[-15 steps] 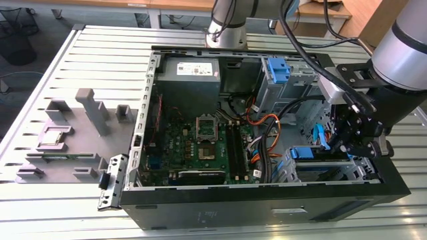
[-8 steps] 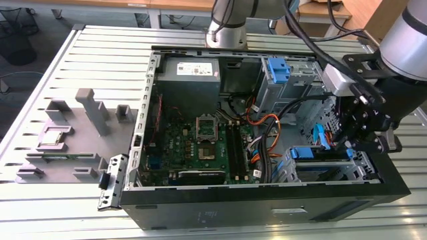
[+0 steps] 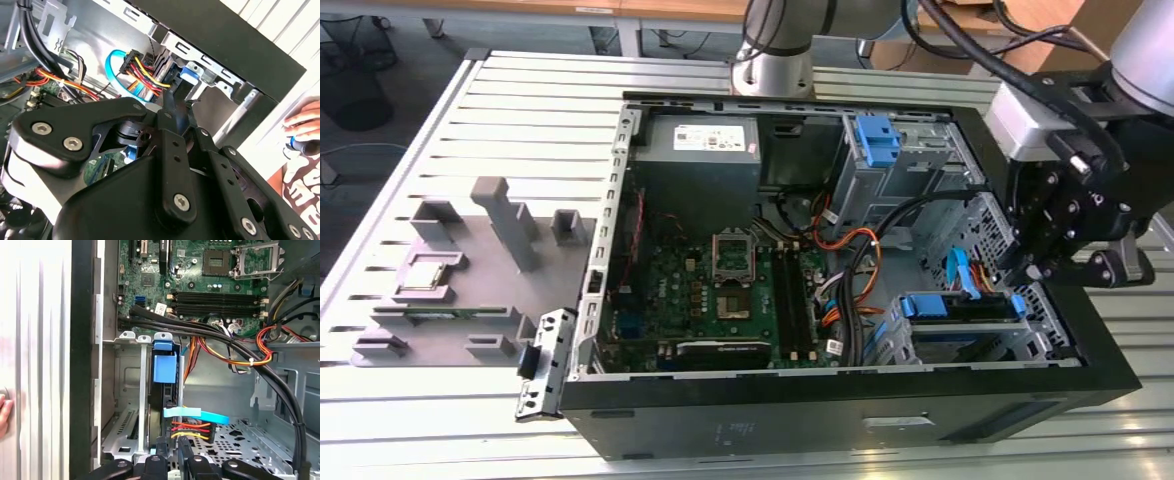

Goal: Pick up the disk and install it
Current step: 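Insert the second disk wire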

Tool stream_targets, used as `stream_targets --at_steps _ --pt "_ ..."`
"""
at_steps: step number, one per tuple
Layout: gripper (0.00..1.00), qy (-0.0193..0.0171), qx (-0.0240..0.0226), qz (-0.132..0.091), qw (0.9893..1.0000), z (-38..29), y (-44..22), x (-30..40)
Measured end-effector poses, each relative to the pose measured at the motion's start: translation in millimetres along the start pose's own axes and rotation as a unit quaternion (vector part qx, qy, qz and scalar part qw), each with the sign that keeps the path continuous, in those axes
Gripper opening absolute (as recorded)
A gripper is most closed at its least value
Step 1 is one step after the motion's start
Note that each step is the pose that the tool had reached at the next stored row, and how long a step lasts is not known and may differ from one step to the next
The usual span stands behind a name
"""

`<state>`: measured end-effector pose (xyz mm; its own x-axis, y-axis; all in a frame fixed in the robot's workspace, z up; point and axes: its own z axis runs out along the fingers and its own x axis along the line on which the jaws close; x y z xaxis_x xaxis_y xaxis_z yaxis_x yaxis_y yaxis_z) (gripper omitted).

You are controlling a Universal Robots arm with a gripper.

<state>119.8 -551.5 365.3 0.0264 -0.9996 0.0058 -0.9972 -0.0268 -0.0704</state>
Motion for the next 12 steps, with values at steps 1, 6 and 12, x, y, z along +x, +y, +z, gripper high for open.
stream_targets --at_steps 1,6,12 --pt "0.24 0.0000 0.0000 0.000 1.0000 -2.2 -0.2 0.0" --pt "0.24 -0.0005 0.0000 0.000 1.0000 -3.1 -0.2 0.0" --pt "0.24 -0.0011 -0.0248 0.000 0.9997 -2.6 -0.5 0.0"
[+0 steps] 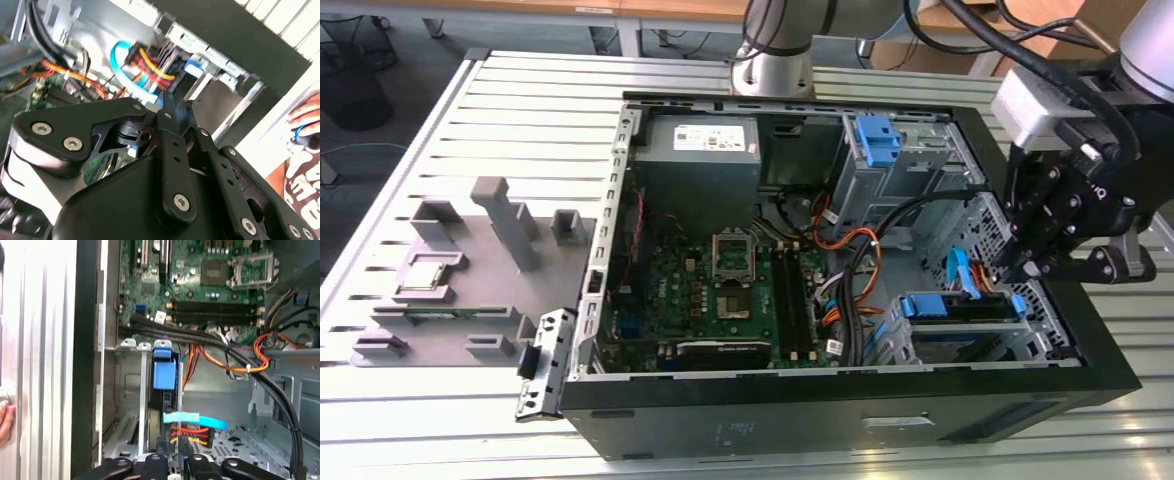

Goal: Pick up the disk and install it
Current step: 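Insert the second disk wire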

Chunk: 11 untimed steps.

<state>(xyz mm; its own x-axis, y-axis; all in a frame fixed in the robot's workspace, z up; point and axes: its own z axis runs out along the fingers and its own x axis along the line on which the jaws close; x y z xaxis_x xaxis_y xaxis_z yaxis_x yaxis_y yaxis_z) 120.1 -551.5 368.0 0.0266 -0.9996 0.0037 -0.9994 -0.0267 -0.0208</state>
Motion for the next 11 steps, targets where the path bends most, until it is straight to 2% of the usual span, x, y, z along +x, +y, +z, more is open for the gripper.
stream_targets --at_steps 1,2,6,11 --pt "0.24 -0.0002 -0.0036 0.000 1.0000 0.1 0.0 -0.1" --pt "0.24 -0.0002 -0.0041 0.000 1.0000 0.0 0.1 -0.1" --pt "0.24 -0.0002 -0.0053 0.000 1.0000 0.1 0.0 0.0" --pt "0.24 -0.0024 -0.0051 0.006 1.0000 0.0 5.1 -0.1"
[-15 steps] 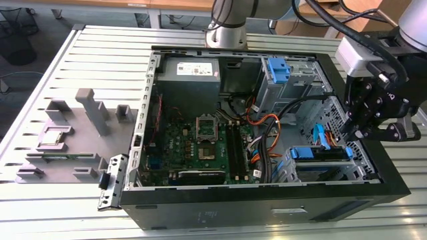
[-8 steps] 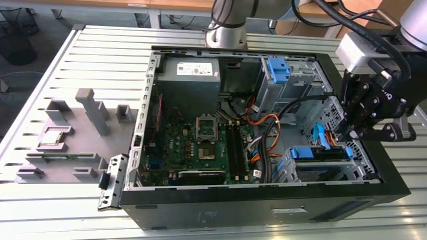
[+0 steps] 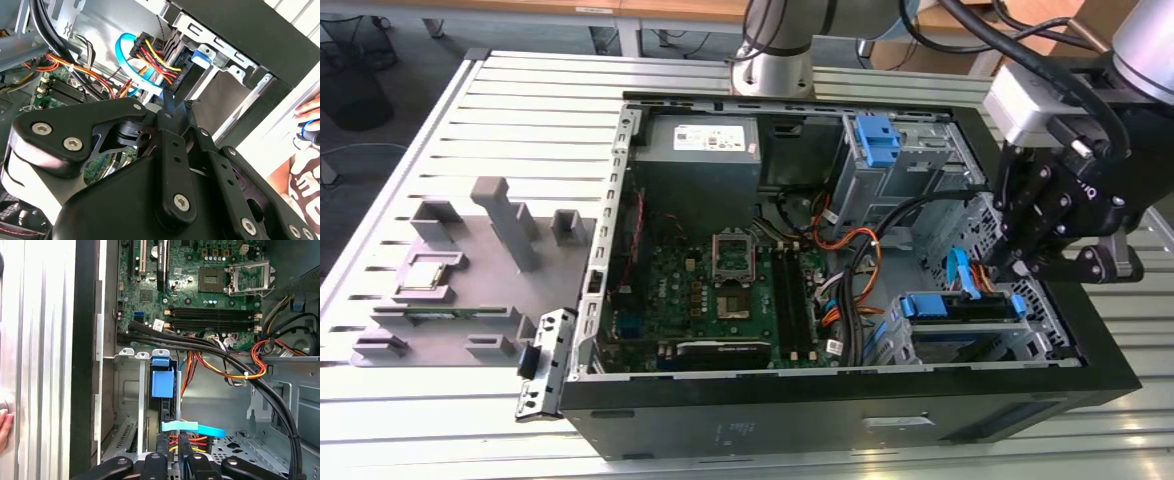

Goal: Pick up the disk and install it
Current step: 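Insert the second disk wire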

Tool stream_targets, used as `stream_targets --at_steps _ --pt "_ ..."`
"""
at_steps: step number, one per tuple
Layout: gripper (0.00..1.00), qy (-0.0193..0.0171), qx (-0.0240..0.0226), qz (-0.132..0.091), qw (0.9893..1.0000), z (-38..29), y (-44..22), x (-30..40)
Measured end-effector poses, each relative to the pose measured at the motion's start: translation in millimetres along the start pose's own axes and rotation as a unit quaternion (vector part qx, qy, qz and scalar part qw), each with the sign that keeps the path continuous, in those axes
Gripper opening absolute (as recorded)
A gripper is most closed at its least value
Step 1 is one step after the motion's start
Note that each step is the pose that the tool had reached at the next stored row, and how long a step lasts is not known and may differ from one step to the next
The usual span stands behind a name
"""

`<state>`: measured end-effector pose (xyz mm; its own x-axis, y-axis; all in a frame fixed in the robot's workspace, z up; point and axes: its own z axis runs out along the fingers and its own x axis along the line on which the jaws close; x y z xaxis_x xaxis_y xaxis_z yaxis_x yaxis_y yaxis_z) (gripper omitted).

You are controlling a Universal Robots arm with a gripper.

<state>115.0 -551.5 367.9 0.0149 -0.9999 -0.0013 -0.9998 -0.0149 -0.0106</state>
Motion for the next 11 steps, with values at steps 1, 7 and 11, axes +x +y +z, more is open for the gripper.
stream_targets --at_steps 1,7,11 --pt "0.24 -0.0006 0.0000 0.003 1.0000 -0.1 0.2 0.0" --pt "0.24 -0.0086 0.0001 0.015 0.9998 -0.1 0.7 -0.1" --pt "0.24 -0.0086 0.0001 0.016 0.9998 -0.1 0.7 0.0"
